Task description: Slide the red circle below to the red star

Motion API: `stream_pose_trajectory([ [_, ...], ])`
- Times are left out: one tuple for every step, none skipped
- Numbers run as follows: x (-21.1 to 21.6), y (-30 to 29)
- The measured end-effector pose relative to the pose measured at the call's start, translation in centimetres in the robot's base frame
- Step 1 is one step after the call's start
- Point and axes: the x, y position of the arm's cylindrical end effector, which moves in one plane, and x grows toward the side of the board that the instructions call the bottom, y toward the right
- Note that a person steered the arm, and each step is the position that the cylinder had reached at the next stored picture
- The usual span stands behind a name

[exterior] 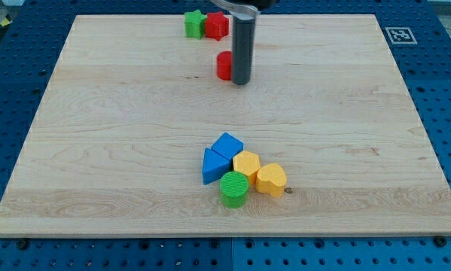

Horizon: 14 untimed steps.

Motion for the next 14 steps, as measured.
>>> stream_pose_trajectory([
  [0.0, -0.8],
  [-0.7, -1.1],
  [-3.0, -1.7],
  [-3.4, -2.4],
  [-4.1, -3.3],
  [-4.8, -3.6],
  [-4.8, -3.6],
  [-3.6, -3.8],
  [-3.5, -5.7],
  [-4.5, -6.9],
  [-4.5, -6.7],
  [-4.5, -6.3],
  [-4.9, -6.2],
  [-6.0, -6.1],
])
